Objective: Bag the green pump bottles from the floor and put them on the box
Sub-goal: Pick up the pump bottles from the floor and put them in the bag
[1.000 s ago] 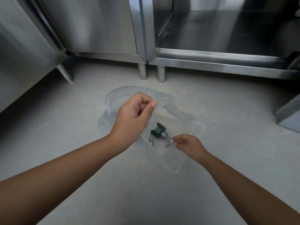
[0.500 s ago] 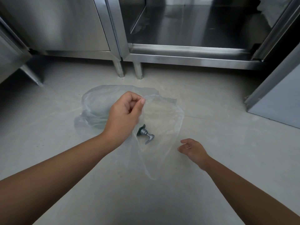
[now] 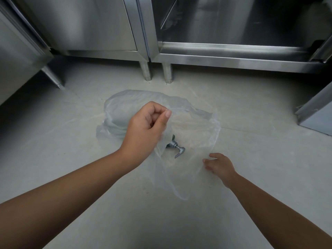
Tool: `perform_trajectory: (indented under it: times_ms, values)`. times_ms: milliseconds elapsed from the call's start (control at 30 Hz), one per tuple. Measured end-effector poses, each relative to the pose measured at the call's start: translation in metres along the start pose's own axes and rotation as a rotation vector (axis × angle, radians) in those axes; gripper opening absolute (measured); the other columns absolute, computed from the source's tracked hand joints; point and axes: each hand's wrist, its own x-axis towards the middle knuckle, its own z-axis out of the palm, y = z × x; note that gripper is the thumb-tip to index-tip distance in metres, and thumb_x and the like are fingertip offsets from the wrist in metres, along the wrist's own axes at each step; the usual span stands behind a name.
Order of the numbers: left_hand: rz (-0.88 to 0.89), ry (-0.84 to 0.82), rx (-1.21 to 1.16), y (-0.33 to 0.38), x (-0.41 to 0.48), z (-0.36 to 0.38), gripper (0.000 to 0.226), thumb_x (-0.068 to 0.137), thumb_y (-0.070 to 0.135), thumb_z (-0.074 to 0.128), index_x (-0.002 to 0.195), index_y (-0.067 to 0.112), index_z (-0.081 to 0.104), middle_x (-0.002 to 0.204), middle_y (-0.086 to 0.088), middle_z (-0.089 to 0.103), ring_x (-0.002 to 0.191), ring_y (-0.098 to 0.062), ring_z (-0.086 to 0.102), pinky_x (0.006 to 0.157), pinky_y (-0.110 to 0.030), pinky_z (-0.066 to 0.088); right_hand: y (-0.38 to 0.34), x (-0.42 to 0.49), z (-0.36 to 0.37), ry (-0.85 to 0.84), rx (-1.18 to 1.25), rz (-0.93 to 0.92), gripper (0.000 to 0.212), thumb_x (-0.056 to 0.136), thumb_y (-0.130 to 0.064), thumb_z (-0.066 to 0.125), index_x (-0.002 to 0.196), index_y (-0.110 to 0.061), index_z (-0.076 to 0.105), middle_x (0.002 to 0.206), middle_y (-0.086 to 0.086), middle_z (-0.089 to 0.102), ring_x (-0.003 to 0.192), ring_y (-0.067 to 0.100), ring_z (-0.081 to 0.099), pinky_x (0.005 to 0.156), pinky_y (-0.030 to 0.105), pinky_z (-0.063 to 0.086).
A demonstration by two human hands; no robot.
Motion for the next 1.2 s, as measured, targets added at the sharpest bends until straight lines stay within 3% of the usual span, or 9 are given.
perform_trajectory:
  times_ms: [100, 333, 533, 700, 933, 1100, 1200]
  values:
    - [-0.004, -0.005, -0.008, 0.0, -0.001, -0.003, 0.014, 0.089, 0.013, 0.054, 0.076, 0.016, 0.054, 0.044, 0.011, 0.044, 0.042, -0.003, 0.035, 0.042, -0.015, 0.033, -0.004, 0.002, 0.008, 0.041, 0.038, 0.002, 0.032, 0.079, -0.015, 0.068, 0.109, -0.009, 0.058, 0.092, 0.014, 0.063, 0.061, 0.014, 0.058, 0.053, 0.023, 0.042]
    - [-0.003, 0.013, -0.025, -0.001, 0.002, -0.006, 0.015, 0.089, 0.014, 0.054, 0.074, 0.018, 0.053, 0.045, 0.01, 0.043, 0.043, -0.004, 0.035, 0.042, -0.015, 0.033, -0.012, 0.005, 0.019, 0.117, 0.083, -0.069, 0.014, 0.083, 0.0, 0.054, 0.093, -0.006, 0.061, 0.06, 0.006, 0.062, 0.057, 0.017, 0.055, 0.06, 0.026, 0.046]
    - [0.03, 0.008, 0.021, -0.001, 0.009, 0.007, 0.015, 0.089, 0.016, 0.054, 0.075, 0.02, 0.054, 0.047, 0.01, 0.045, 0.045, -0.006, 0.038, 0.045, -0.018, 0.035, -0.016, -0.004, -0.001, 0.164, 0.153, -0.156, 0.018, 0.086, 0.006, 0.048, 0.081, -0.006, 0.061, 0.056, 0.01, 0.057, 0.05, 0.016, 0.054, 0.042, 0.012, 0.044]
    - [0.071, -0.028, 0.071, 0.005, 0.013, 0.037, 0.017, 0.09, 0.018, 0.054, 0.073, 0.022, 0.052, 0.052, 0.003, 0.046, 0.05, -0.015, 0.04, 0.051, -0.031, 0.037, -0.024, -0.023, -0.029, 0.202, 0.214, -0.201, 0.025, 0.086, 0.006, 0.047, 0.072, -0.011, 0.059, 0.055, 0.01, 0.056, 0.035, 0.001, 0.05, 0.04, 0.012, 0.043]
    - [0.12, -0.191, 0.126, 0.022, -0.004, 0.102, 0.017, 0.091, 0.021, 0.053, 0.075, 0.017, 0.051, 0.061, -0.023, 0.05, 0.053, -0.023, 0.04, 0.053, -0.043, 0.041, -0.014, -0.08, -0.1, 0.321, 0.313, -0.184, 0.025, 0.087, 0.004, 0.049, 0.071, -0.013, 0.058, 0.056, 0.008, 0.056, 0.036, 0.003, 0.051, 0.043, 0.014, 0.045]
    - [0.232, -0.369, 0.105, 0.054, -0.025, 0.161, 0.023, 0.091, 0.019, 0.053, 0.07, 0.027, 0.049, 0.055, -0.01, 0.053, 0.049, -0.018, 0.044, 0.053, -0.038, 0.044, 0.012, -0.14, -0.16, 0.471, 0.313, -0.158, 0.028, 0.085, 0.009, 0.044, 0.072, -0.011, 0.057, 0.056, 0.007, 0.056, 0.037, 0.004, 0.053, 0.043, 0.015, 0.044]
    - [0.262, -0.513, 0.057, 0.072, -0.053, 0.195, 0.021, 0.091, 0.018, 0.054, 0.071, 0.024, 0.05, 0.059, -0.018, 0.056, 0.053, -0.028, 0.048, 0.056, -0.04, 0.047, 0.036, -0.185, -0.198, 0.574, 0.295, -0.113, 0.027, 0.084, 0.009, 0.045, 0.072, -0.012, 0.058, 0.057, 0.006, 0.057, 0.037, 0.003, 0.053, 0.044, 0.015, 0.045]
